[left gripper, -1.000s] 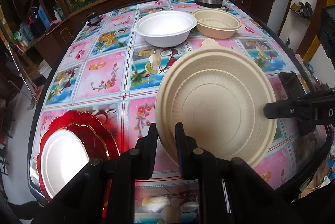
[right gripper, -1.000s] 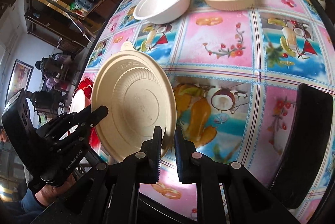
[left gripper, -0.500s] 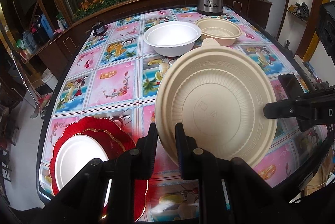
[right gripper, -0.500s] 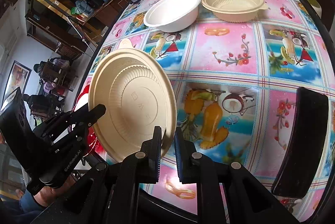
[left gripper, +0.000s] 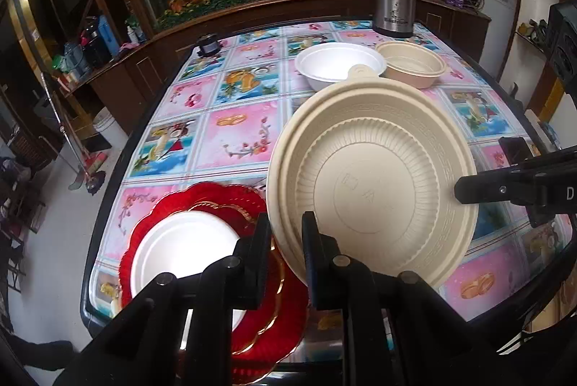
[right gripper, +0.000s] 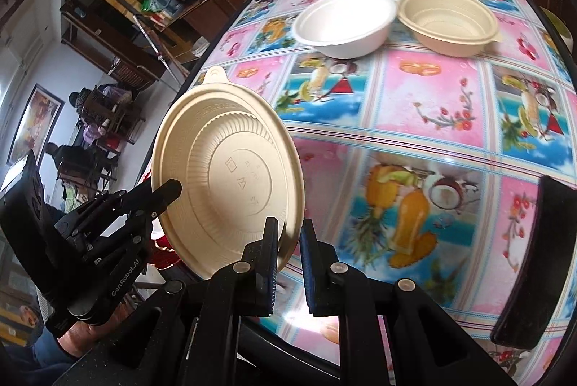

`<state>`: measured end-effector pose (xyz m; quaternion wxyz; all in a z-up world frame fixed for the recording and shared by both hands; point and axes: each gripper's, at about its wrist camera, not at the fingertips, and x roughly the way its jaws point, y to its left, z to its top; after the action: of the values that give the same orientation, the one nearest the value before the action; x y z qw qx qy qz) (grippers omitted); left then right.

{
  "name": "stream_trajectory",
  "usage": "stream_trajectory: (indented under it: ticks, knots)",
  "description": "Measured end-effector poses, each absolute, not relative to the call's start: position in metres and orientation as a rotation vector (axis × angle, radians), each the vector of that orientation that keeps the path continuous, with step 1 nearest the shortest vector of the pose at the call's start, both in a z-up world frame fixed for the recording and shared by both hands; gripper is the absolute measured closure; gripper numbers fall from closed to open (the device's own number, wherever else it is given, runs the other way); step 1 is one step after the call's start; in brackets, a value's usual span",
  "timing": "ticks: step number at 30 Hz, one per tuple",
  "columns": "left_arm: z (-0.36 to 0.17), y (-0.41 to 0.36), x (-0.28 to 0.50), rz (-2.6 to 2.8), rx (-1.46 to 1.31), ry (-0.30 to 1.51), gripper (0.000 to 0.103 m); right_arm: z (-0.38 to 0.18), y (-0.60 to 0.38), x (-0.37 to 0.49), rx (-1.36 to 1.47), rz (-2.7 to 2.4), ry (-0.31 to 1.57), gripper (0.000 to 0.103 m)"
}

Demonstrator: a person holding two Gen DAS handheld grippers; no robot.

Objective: Organize plates and bowls
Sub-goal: 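Lift and carry the beige bowl to the plate stack with the left gripper, then lower the beige bowl onto the white foam plate and open the left gripper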

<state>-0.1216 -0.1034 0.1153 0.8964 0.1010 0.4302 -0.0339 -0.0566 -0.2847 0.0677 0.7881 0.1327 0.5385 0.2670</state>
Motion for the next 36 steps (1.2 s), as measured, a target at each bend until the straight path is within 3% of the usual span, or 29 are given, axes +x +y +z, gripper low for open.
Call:
stream_trajectory:
  ticks: [19,36]
  knots:
    - [0.122,-0.011,-0.164,0.125,0.085,0.892,0.088,0.082,-0.186,-0.064,0.154,0.758,1.168,0.09]
    - [0.096,0.047,-0.154,0.186,0.005,0.985,0.088,0.051,-0.113,-0.044,0.151,0.81,1.314,0.089]
